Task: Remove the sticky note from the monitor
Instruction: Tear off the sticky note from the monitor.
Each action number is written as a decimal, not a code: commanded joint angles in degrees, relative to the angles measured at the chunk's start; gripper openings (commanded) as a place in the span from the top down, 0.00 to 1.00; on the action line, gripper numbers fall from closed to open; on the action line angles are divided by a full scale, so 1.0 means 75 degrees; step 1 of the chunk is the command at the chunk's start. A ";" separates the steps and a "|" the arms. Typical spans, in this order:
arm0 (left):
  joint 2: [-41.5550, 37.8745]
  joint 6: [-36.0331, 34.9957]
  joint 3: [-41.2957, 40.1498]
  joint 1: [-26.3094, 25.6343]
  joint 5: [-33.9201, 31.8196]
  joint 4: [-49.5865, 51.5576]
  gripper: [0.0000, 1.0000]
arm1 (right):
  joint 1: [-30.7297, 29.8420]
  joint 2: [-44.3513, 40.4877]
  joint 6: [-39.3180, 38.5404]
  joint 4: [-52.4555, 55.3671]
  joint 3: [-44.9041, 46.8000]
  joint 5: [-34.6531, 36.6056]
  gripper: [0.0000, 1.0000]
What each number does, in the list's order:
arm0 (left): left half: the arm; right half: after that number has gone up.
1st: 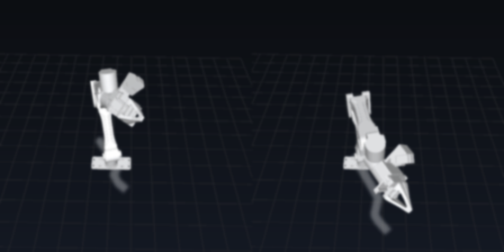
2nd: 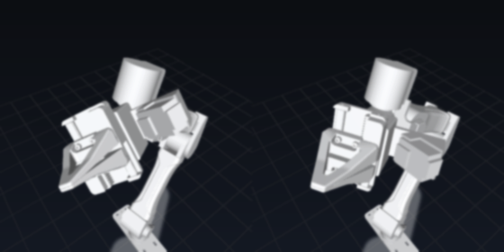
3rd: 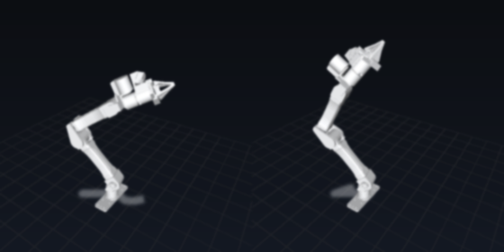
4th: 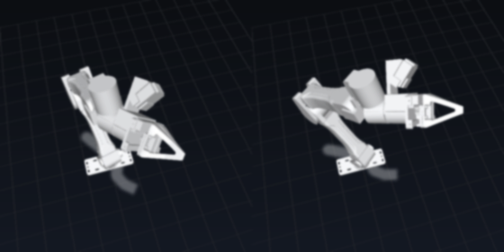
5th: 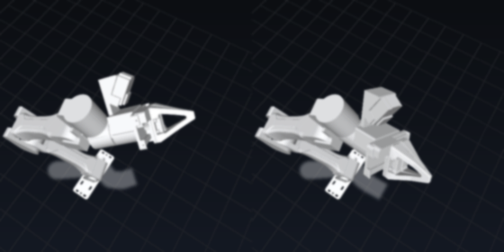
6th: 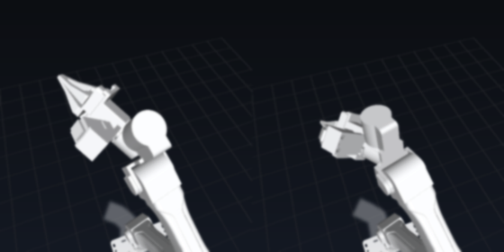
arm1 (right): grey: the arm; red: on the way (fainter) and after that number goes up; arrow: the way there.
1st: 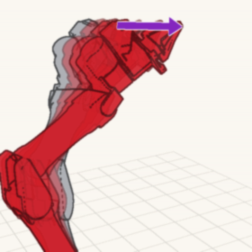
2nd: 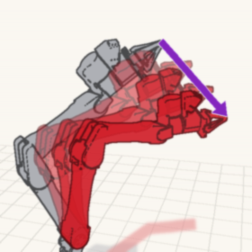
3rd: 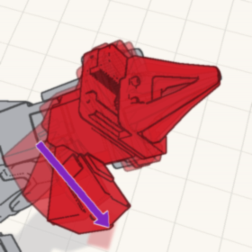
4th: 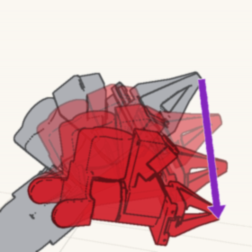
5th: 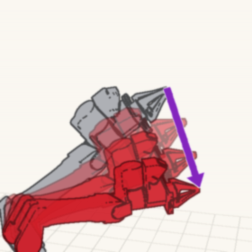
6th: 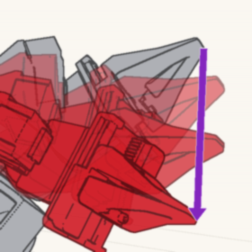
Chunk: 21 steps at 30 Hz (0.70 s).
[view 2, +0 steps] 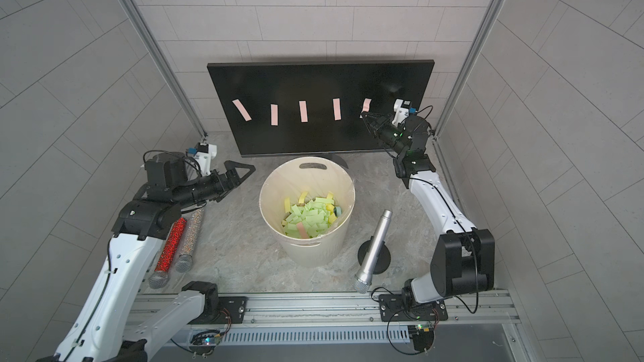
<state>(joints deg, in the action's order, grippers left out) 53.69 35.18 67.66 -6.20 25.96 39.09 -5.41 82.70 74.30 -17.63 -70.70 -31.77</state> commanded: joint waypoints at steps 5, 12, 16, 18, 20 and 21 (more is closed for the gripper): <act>-0.0147 0.0029 -0.0026 -0.0038 0.0052 0.0061 0.00 | -0.0029 -0.0761 -0.0327 0.0313 0.0150 -0.0086 1.00; -0.0214 0.0070 -0.0019 -0.0023 0.0049 0.0073 0.00 | -0.0042 -0.1193 -0.0504 0.0664 0.0203 -0.0192 1.00; -0.0248 0.0101 -0.0007 -0.0025 0.0055 0.0073 0.00 | -0.0074 -0.1442 -0.0611 0.0886 0.0215 -0.0272 1.00; -0.0266 0.0116 0.0007 -0.0026 0.0055 0.0073 0.00 | -0.0103 -0.1551 -0.0699 0.1006 0.0198 -0.0356 1.00; -0.0270 0.0135 0.0020 -0.0022 0.0064 0.0073 0.00 | -0.0173 -0.1660 -0.0827 0.1191 0.0161 -0.0436 1.00; -0.0273 0.0136 0.0021 -0.0033 0.0066 0.0079 0.00 | -0.0215 -0.1715 -0.0916 0.1302 0.0141 -0.0466 1.00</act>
<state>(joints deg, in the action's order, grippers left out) 52.45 36.10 67.66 -6.20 25.98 39.11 -6.20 71.92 69.97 -10.39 -69.95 -33.76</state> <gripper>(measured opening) 0.999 0.047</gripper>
